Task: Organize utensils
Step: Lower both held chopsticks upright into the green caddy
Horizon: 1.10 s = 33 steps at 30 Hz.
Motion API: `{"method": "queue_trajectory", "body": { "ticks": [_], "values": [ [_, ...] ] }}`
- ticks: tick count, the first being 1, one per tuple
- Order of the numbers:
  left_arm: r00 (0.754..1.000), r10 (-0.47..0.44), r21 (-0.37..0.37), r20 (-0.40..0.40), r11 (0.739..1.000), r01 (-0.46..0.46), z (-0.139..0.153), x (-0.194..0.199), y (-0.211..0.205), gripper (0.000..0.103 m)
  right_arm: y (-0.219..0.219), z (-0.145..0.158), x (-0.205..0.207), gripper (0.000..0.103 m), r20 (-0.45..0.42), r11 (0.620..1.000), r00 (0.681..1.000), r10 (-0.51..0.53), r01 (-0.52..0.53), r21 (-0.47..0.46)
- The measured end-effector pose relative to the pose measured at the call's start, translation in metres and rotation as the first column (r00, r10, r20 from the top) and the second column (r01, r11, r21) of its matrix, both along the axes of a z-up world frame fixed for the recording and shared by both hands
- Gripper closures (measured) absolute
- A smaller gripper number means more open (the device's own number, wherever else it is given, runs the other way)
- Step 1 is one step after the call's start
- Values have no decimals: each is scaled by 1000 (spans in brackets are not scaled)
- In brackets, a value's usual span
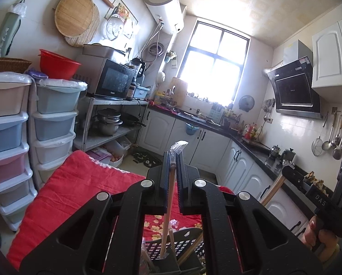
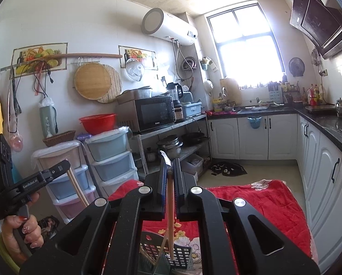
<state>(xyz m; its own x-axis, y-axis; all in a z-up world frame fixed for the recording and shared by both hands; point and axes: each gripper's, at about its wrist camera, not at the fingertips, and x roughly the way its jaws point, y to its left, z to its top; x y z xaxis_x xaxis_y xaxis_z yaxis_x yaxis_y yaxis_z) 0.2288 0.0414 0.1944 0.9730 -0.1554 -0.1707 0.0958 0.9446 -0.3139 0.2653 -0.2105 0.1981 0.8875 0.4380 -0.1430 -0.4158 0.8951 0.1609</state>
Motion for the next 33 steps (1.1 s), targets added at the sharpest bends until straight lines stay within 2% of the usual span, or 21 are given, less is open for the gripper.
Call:
{"method": "queue_trajectory", "body": {
  "ticks": [21, 33],
  "values": [
    [998, -31, 25, -50, 999, 32, -40, 14, -17, 100, 9, -43, 12, 97, -33, 997, 998, -46, 44, -67],
    [992, -61, 39, -108, 997, 65, -62, 21, -29, 100, 14, -69, 23, 97, -130, 994, 990, -51, 38, -99]
  ]
}}
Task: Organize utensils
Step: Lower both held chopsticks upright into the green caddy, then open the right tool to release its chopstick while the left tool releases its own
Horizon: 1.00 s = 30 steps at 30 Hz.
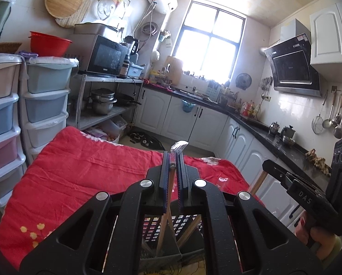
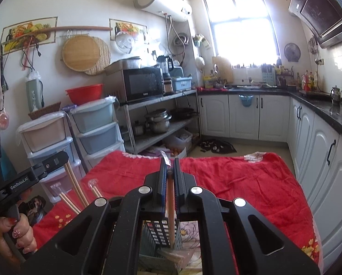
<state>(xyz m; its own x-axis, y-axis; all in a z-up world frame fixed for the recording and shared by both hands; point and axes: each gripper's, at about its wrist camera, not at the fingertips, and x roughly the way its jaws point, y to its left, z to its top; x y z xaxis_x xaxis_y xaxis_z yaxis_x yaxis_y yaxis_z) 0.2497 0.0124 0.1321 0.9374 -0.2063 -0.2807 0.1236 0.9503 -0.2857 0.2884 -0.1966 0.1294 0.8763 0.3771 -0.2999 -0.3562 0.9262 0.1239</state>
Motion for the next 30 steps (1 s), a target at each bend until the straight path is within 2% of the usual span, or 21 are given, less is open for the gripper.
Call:
{"method": "queue_trajectory", "body": {
  "ticks": [6, 9, 11, 13, 16, 19, 20, 24, 26, 27, 30],
  "values": [
    [999, -4, -2, -34, 1000, 4, -6, 0, -2, 100, 4, -7, 1, 97, -36, 1000, 999, 0, -1, -15],
    [999, -4, 2, -42, 1000, 4, -6, -2, -1, 94, 4, -11, 0, 97, -54, 1000, 999, -2, 0, -24],
    [999, -4, 2, -47, 1000, 4, -6, -3, 0, 90, 3, -12, -1, 91, -61, 1000, 998, -3, 1, -23],
    [999, -6, -3, -48, 1000, 6, -6, -6, 1, 85, 1, -13, -2, 79, -61, 1000, 998, -5, 4, -16],
    [999, -2, -3, -54, 1000, 2, -4, -8, 3, 80, -2, -12, -5, 78, -58, 1000, 998, -4, 3, -15],
    [998, -4, -7, -57, 1000, 4, -2, -12, 4, 68, -3, -11, -8, 69, -54, 1000, 999, -5, 4, -14],
    [998, -3, -7, -55, 1000, 3, -1, -14, 5, 63, -4, -10, -9, 69, -52, 1000, 999, -6, 5, -14],
    [999, 6, -3, -54, 1000, -6, 3, -22, 6, 56, -6, -6, -17, 65, -47, 1000, 999, -11, 10, -18],
    [999, 8, 2, -52, 1000, -8, 4, -27, 5, 49, -9, -3, -23, 63, -41, 1000, 999, -10, 10, -13],
    [999, 6, 3, -50, 1000, -6, 5, -30, 5, 42, -11, -2, -26, 61, -38, 1000, 999, -10, 9, -11],
    [999, 9, 7, -45, 1000, -8, 6, -36, 6, 33, -14, 0, -37, 58, -30, 1000, 999, -13, 12, -13]
  ]
}}
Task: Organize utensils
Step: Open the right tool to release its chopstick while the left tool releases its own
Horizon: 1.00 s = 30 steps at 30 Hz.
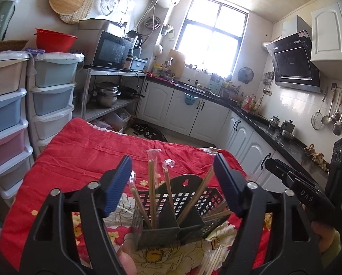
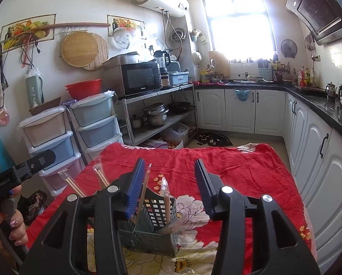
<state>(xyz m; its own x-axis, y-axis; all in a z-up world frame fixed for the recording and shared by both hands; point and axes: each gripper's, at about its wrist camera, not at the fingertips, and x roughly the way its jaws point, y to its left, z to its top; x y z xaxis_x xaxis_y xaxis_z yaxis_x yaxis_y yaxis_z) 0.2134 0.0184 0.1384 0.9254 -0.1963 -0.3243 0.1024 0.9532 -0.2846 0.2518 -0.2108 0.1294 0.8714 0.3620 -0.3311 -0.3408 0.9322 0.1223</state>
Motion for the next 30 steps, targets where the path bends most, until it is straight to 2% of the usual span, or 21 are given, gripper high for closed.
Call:
{"method": "queue_trajectory", "body": {
  "ticks": [7, 30],
  "values": [
    [1000, 2, 5, 7, 1000, -2, -2, -14, 1, 11, -9, 4, -21, 50, 16, 1000, 1000, 1, -1, 8],
    [999, 26, -1, -40, 1000, -26, -22, -42, 7, 11, -17, -9, -53, 42, -25, 1000, 999, 26, -26, 11]
  ]
}}
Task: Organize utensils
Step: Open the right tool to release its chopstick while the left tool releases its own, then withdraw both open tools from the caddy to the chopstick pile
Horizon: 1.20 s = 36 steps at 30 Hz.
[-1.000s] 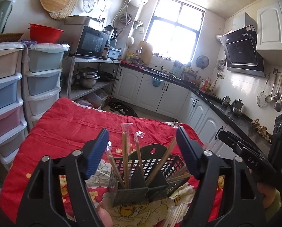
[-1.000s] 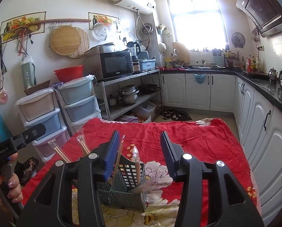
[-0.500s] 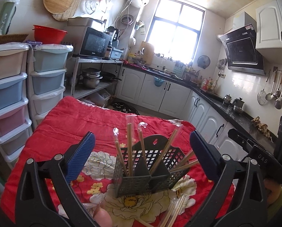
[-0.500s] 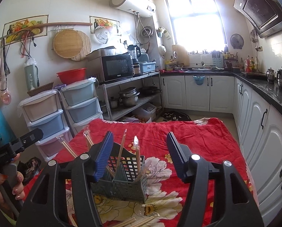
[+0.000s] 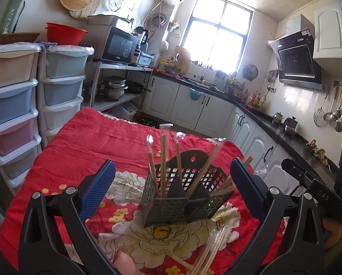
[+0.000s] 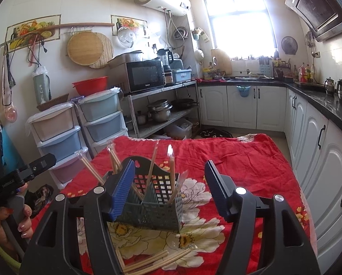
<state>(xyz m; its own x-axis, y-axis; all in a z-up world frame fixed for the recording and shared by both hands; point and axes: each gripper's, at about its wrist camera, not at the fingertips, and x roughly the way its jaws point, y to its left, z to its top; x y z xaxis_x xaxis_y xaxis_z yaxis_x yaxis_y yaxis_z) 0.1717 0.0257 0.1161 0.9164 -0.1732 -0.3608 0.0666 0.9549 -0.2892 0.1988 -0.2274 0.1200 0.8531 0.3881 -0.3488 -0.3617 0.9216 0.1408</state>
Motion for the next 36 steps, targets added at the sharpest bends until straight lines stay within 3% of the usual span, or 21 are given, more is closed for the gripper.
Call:
{"method": "queue_trajectory", "body": {
  "ticks": [21, 36],
  "values": [
    [994, 6, 9, -112, 1000, -5, -43, -13, 2, 11, 11, -31, -12, 41, -92, 998, 995, 46, -50, -42],
    [978, 4, 13, -210, 1000, -1, -80, -17, 4, 11, 13, -70, -10, 41, -199, 994, 979, 46, -65, -92]
  ]
}}
